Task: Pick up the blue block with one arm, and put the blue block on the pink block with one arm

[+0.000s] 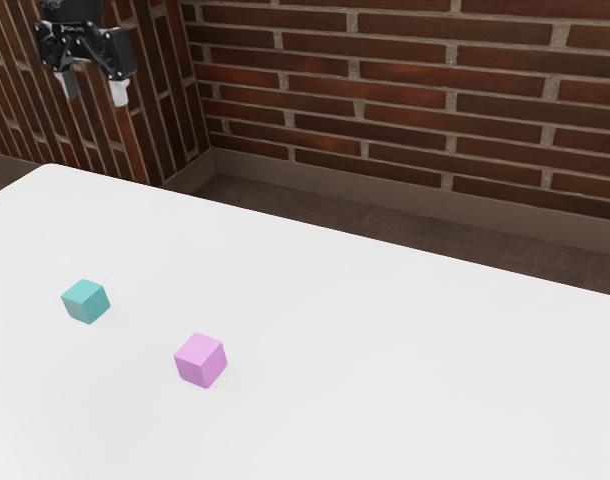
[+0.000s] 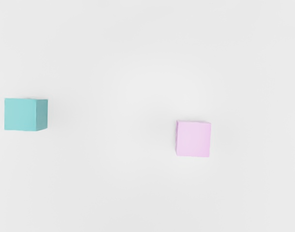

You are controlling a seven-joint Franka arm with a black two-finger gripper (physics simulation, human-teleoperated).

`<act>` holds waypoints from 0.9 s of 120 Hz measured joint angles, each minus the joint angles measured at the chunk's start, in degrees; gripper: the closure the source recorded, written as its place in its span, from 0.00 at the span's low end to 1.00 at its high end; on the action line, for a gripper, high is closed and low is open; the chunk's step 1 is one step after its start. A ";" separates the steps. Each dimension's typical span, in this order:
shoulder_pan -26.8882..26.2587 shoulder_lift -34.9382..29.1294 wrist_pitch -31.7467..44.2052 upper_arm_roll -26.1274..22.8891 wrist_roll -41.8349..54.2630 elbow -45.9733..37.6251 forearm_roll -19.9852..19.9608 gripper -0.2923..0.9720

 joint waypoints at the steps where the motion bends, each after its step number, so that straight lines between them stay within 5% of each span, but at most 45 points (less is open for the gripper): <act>1: 0.05 0.03 0.23 0.01 0.05 0.00 0.03 0.23; 34: -0.03 1.82 4.68 -0.02 1.08 -2.05 5.47 0.23; 75: 2.16 5.32 18.01 4.46 0.85 -20.86 7.95 0.23; 108: 2.37 2.08 31.30 10.73 -0.60 -38.57 8.06 0.23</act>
